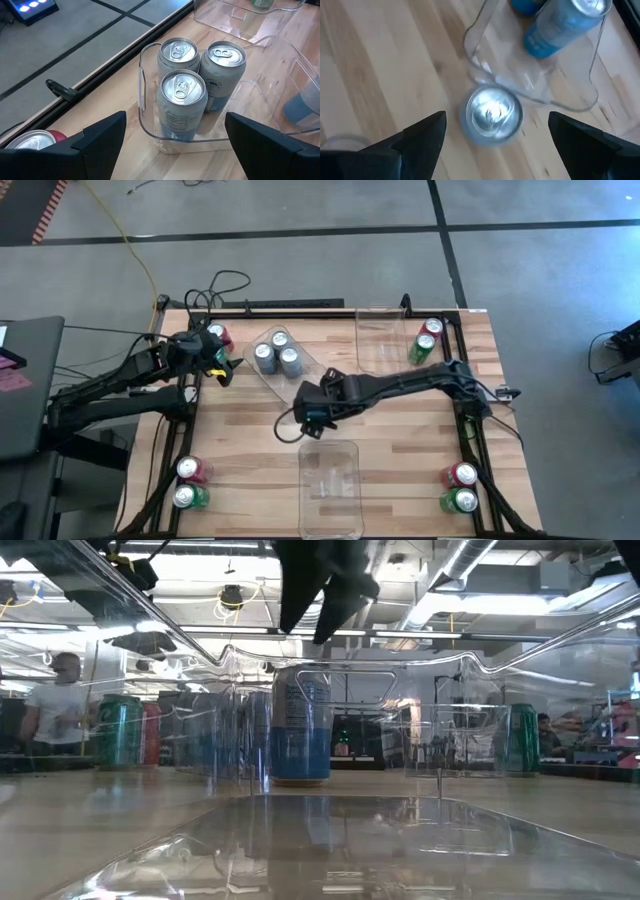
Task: Sort soda cans
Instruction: Put the blue-white soda can into the top left transparent bin
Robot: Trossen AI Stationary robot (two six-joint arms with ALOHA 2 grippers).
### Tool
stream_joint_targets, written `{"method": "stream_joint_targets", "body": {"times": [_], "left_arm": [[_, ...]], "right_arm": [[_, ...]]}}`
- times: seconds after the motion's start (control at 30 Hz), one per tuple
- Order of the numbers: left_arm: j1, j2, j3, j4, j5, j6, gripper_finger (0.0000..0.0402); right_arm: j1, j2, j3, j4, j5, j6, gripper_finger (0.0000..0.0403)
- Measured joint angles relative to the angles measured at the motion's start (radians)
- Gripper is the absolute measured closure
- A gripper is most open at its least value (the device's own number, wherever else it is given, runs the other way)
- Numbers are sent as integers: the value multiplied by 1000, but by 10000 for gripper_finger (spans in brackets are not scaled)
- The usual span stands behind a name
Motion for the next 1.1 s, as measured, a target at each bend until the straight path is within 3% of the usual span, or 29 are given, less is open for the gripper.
{"method": "stream_joint_targets", "body": {"times": [0.2, 0.5, 1.1], "left_arm": [[0, 0, 0, -4, 0, -1, 68], [0, 0, 0, -4, 0, -1, 68], [0, 0, 0, -3, 0, -1, 68]], "right_arm": [[-54, 0, -85, 55, -7, 29, 33], [-83, -6, -169, 159, -119, 21, 33], [-103, -8, -172, 184, -133, -34, 33]]}}
